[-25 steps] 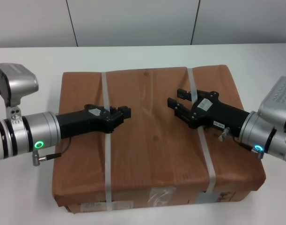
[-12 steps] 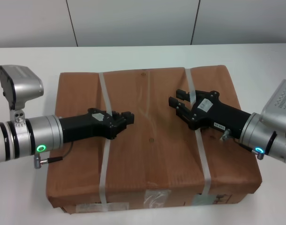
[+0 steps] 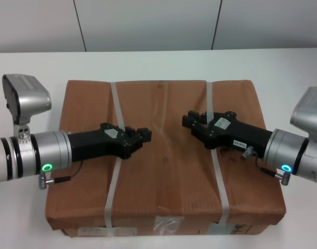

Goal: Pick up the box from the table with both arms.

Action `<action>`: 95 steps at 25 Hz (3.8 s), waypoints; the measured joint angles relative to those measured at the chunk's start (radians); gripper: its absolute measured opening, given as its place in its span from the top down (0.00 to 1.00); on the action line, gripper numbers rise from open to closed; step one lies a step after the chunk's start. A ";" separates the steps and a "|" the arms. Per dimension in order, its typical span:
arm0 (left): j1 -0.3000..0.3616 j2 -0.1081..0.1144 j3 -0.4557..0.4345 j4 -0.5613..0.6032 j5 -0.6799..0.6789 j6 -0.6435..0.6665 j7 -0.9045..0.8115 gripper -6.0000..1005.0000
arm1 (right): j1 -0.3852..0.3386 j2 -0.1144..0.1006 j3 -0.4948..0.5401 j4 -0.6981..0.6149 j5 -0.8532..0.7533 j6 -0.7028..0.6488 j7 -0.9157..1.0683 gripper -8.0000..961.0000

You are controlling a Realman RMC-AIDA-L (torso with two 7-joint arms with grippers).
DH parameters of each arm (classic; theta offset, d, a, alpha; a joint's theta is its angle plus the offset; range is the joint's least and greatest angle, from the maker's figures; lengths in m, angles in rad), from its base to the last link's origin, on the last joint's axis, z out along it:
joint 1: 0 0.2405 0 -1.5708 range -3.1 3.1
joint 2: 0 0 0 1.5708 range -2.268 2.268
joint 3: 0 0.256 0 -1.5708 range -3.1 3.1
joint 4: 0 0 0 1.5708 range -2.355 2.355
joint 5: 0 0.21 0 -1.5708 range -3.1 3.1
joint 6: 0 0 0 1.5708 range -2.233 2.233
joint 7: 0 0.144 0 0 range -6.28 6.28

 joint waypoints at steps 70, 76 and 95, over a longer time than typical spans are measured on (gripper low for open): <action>0.052 0.006 -0.001 0.139 -0.064 0.178 0.057 0.91 | -0.156 -0.001 -0.041 -0.114 0.123 -0.309 0.125 0.97; 0.052 0.006 -0.002 0.139 -0.065 0.178 0.057 0.91 | -0.156 -0.001 -0.041 -0.114 0.123 -0.310 0.123 0.97; 0.052 0.006 -0.003 0.139 -0.067 0.178 0.059 0.91 | -0.156 0.000 -0.041 -0.114 0.123 -0.313 0.118 0.97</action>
